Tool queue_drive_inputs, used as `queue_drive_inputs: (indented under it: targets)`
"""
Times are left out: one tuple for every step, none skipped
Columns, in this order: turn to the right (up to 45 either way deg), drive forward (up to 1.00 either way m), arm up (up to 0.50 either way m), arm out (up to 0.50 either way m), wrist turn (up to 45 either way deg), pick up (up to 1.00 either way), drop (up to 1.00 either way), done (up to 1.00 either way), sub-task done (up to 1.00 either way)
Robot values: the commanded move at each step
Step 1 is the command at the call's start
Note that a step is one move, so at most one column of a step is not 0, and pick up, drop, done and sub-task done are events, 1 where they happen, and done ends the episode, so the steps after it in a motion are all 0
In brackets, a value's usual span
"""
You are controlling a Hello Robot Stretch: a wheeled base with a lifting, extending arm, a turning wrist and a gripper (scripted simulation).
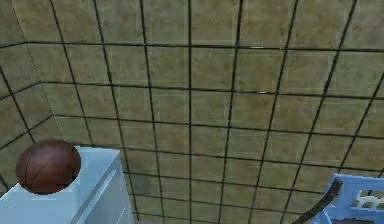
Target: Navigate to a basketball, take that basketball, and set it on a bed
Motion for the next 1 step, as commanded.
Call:
queue_drive_inputs:
  targets:
    - [-45.0,0.0,0.0,0.0,0.0,0.0,0.0,0.0,0.0]
